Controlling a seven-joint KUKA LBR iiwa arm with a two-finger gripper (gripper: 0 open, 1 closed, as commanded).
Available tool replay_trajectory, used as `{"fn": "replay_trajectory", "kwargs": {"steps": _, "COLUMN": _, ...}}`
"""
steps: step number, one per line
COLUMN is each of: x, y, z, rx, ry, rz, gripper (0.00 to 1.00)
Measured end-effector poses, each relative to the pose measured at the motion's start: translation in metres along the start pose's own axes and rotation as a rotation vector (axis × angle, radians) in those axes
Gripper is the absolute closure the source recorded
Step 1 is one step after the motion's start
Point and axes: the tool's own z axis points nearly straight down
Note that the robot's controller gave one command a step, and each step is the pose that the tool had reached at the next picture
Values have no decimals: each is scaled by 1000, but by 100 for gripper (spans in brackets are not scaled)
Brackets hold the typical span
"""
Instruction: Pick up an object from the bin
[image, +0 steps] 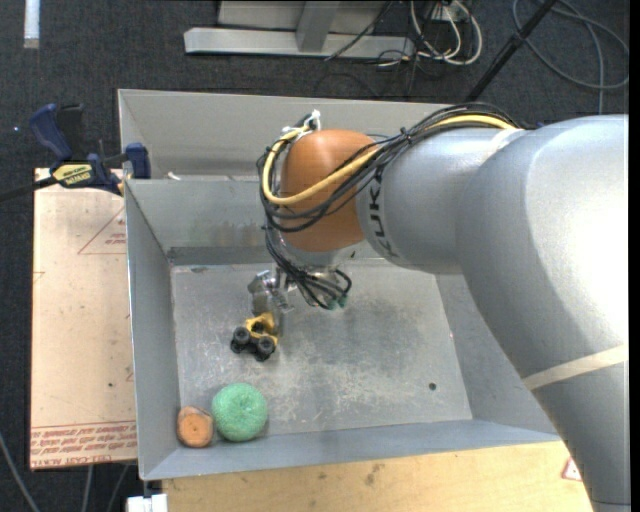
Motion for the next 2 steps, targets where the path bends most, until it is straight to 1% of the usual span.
{"fn": "replay_trajectory", "kwargs": {"steps": 1, "x": 13, "y": -3, "z": 0, "rx": 0, "ry": -3, "rz": -55, "gripper": 100}}
{"fn": "replay_trajectory", "kwargs": {"steps": 2, "x": 60, "y": 2, "z": 1, "rx": 0, "ry": 2, "rz": -189, "gripper": 0}}
